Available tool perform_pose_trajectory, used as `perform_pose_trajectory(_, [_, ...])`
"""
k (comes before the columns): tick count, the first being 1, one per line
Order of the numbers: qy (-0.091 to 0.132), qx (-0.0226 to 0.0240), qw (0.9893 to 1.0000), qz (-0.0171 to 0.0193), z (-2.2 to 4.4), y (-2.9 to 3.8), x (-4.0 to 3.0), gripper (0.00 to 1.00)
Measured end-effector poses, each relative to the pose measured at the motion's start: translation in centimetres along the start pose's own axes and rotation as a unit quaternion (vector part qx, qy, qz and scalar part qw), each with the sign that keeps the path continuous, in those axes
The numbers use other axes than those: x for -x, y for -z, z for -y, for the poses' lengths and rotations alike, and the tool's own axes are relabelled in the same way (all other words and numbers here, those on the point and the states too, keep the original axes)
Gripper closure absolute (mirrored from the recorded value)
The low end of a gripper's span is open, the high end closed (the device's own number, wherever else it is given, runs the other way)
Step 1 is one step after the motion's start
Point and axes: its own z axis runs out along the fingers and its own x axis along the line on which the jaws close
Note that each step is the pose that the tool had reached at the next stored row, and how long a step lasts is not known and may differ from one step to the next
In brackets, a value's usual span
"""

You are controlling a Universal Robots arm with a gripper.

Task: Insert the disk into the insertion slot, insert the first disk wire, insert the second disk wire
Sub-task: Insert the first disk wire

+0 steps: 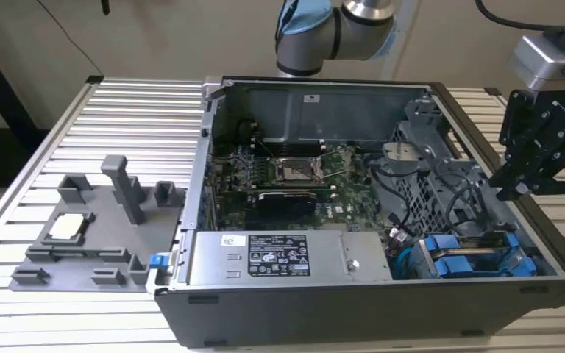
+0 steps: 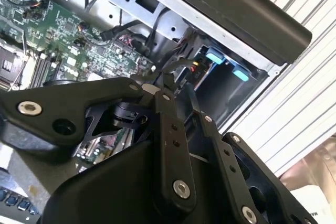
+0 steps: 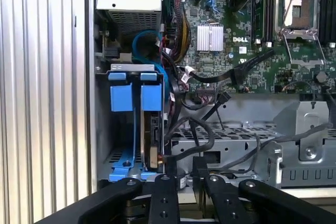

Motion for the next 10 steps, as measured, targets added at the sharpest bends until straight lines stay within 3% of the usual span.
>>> perform_pose_trajectory(10, [0.0,0.0,1.0,0.0,-0.77,-0.25,2.66,0.73])
